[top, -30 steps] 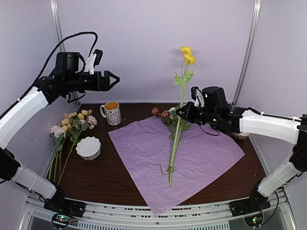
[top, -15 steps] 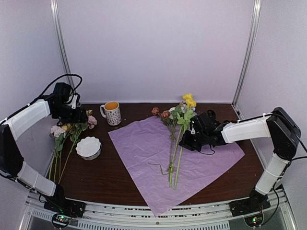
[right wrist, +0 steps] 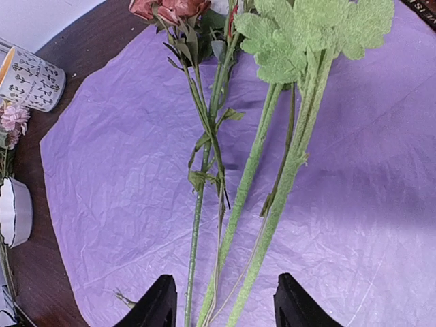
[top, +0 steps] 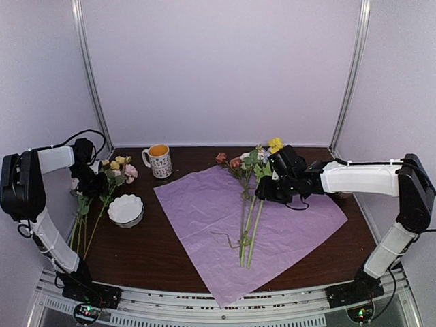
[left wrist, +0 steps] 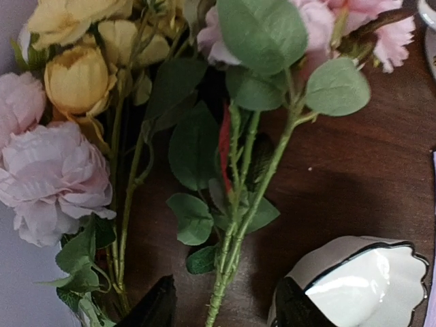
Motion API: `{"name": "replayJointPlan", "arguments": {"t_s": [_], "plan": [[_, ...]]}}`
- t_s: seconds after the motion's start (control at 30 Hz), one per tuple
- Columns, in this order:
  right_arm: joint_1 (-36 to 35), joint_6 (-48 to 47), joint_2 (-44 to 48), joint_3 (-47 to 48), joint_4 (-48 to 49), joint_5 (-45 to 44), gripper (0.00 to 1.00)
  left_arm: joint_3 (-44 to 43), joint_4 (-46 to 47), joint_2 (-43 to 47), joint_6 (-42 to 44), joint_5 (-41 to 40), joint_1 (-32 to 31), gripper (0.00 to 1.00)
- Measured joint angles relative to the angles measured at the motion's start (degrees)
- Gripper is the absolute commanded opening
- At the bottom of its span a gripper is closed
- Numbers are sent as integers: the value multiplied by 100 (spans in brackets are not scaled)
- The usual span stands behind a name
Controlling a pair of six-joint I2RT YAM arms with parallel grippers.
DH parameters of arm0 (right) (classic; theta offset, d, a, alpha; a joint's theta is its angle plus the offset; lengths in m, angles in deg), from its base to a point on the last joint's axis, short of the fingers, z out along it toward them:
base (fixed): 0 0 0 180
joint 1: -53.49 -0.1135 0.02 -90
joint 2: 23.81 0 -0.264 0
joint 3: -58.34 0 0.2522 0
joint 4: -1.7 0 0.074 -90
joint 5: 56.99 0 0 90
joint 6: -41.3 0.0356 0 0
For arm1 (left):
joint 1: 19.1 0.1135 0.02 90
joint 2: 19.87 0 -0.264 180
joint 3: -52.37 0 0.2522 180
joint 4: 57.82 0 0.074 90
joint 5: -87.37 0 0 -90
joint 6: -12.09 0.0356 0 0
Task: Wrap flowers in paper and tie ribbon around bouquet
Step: Place the fake flower on the flattened wrapping paper, then pick up the fake flower from the corner of the board.
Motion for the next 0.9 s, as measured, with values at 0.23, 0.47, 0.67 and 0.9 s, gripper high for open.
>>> {"name": "replayJointPlan", "arguments": {"t_s": [0.23, 0.47, 0.67, 0.9], "plan": [[-63, -299, 170, 155, -411, -138, 51, -4, -146, -704, 153, 90, 96, 44], [-90, -474, 170, 175, -625, -155, 52, -4, -164, -968, 229, 234, 96, 0], [-92, -535, 175, 179, -682, -177, 52, -4, -236, -929, 291, -46, 92, 0], [-92, -669, 289, 186, -739, -249, 52, 37, -197, 608, 330, -369, 90, 0]]}}
